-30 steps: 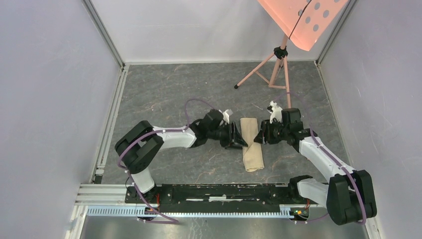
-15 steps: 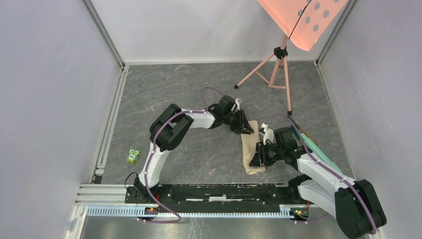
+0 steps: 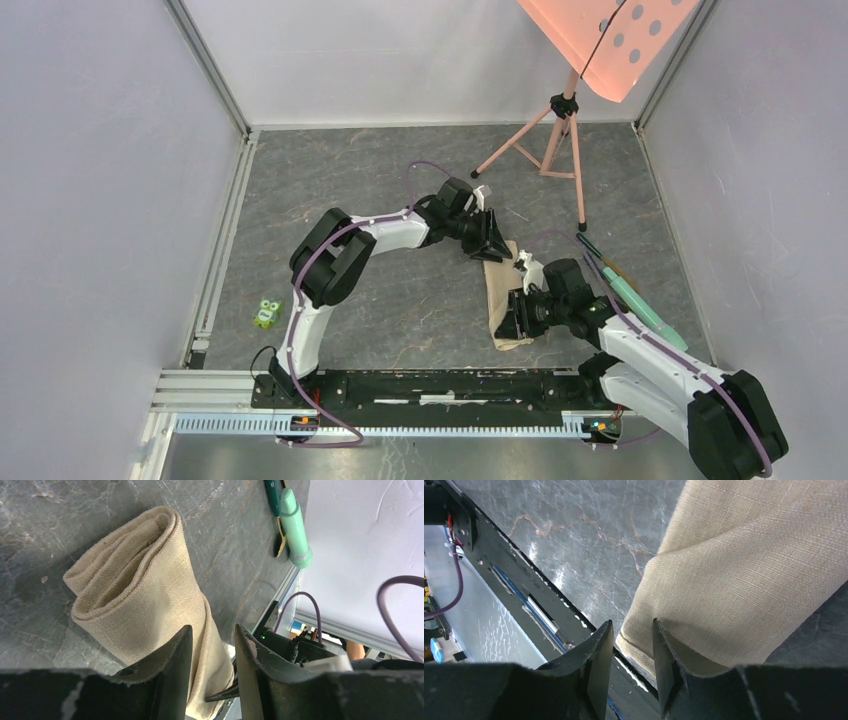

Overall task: Fold the napkin into a case and place the utensils inside
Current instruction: Smooth out the smaller rectangle-folded napkin at the center of the board.

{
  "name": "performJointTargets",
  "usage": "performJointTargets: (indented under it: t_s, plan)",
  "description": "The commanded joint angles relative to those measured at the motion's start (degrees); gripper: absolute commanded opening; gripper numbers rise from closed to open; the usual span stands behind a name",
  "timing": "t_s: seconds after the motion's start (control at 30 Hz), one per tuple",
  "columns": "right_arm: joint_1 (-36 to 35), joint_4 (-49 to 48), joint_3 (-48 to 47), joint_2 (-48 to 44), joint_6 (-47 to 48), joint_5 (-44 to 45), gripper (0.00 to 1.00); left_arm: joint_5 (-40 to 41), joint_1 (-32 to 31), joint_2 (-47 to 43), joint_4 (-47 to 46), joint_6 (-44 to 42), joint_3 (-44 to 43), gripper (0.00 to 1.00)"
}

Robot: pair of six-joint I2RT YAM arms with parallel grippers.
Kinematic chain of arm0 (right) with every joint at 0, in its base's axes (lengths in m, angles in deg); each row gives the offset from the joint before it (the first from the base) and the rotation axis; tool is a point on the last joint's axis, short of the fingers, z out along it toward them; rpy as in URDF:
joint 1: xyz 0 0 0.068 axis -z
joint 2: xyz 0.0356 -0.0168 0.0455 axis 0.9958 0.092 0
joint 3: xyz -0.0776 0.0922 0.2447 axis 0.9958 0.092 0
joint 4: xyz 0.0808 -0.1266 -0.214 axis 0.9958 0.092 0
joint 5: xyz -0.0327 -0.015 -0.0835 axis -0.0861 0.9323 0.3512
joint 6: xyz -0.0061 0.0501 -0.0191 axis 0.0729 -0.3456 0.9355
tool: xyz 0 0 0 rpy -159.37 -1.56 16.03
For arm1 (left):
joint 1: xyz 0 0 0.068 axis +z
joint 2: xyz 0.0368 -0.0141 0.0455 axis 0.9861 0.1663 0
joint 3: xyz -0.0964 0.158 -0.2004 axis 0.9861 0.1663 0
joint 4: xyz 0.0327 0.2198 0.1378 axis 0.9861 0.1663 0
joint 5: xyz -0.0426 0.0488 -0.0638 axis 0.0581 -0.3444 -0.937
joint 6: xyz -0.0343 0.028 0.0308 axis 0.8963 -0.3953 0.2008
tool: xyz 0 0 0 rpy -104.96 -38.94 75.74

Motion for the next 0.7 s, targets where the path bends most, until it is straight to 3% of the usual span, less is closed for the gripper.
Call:
performJointTargets:
  t_s: [0.0, 0.2, 0.33, 0.5, 0.57, 0.67]
  plan:
    - [-1.06, -1.61, 3.58, -0.64, -2.16, 0.86, 0.40, -0.86, -0.01, -3.91, -0.07, -1.60, 0.51, 0.45]
    - [-1.05, 0.76, 1.86, -0.40, -0.79, 4.96, 0.42, -1.21, 1.50, -11.83, 5.37, -4.08, 0.91, 0.53]
    - [-0.97, 7.48, -7.72, -2.27, 1.85, 9.38, 0.52, -1.21, 2.86, -19.44, 14.71, -10.18, -1.33, 0.59]
    - [-1.03, 22.54, -24.01, -1.83, 10.02, 31.68, 0.73, 1.15, 4.69, -28.73, 26.31, -20.67, -2.43, 0.64]
    - [-0.97, 28.60, -29.56, 0.01, 12.32, 44.86, 0.76, 3.16, 5.54, -32.27, 28.61, -23.77, -1.34, 0.66]
    - [-0.85, 34.09, -35.27, 3.20, 17.74, 57.19, 0.80, 3.78, 6.64, -36.59, 29.47, -26.81, 0.87, 0.67]
